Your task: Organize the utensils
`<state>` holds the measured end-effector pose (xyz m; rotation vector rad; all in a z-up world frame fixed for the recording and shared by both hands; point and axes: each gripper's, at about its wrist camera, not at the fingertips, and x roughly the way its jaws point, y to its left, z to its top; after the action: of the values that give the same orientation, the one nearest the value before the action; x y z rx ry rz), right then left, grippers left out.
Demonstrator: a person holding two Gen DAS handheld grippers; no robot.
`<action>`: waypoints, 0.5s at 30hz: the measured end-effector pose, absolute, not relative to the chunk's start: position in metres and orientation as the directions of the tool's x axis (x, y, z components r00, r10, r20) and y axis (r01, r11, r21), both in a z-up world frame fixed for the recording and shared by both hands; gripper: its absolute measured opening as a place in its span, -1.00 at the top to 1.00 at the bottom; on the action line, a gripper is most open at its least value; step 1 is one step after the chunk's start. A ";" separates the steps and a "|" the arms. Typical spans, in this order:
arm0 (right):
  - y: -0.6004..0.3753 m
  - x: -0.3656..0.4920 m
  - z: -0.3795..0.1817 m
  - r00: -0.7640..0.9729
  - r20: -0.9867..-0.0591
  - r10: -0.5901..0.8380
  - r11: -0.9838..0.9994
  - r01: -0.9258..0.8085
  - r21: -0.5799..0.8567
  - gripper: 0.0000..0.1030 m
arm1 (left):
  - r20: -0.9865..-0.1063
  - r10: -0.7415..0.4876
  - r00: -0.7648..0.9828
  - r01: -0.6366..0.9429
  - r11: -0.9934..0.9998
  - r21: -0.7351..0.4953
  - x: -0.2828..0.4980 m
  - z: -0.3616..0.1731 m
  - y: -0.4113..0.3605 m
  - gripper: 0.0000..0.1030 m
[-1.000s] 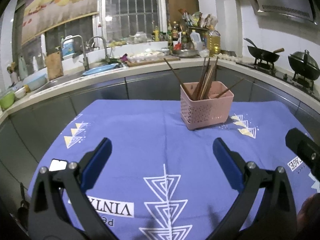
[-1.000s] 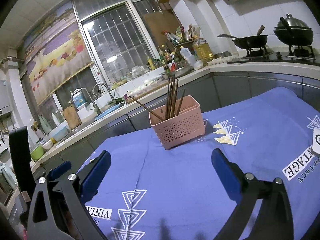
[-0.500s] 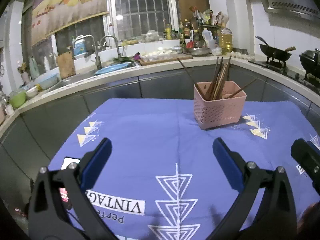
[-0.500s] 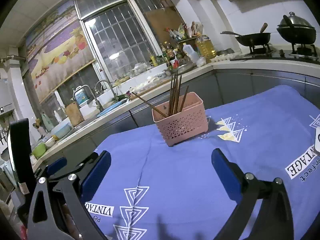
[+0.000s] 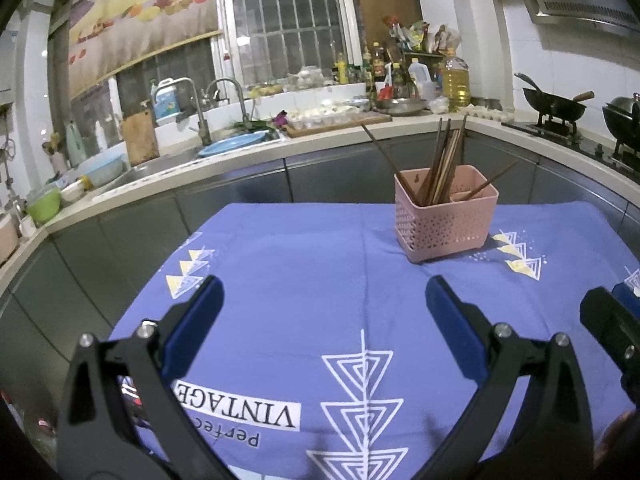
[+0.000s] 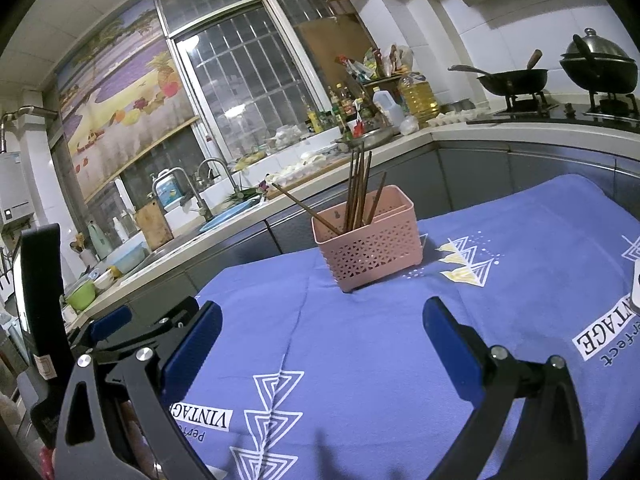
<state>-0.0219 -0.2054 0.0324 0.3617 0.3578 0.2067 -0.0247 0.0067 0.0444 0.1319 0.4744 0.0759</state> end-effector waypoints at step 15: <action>-0.210 -0.030 0.039 0.927 -0.242 0.288 0.905 -0.180 0.386 -0.92 | -0.421 0.110 0.901 -0.044 0.986 0.162 -0.027 0.048 0.005 -0.88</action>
<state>-0.0297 -0.2095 0.0385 0.3671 0.2998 0.2455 -0.0270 0.0048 0.0479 0.1507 0.4429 0.0798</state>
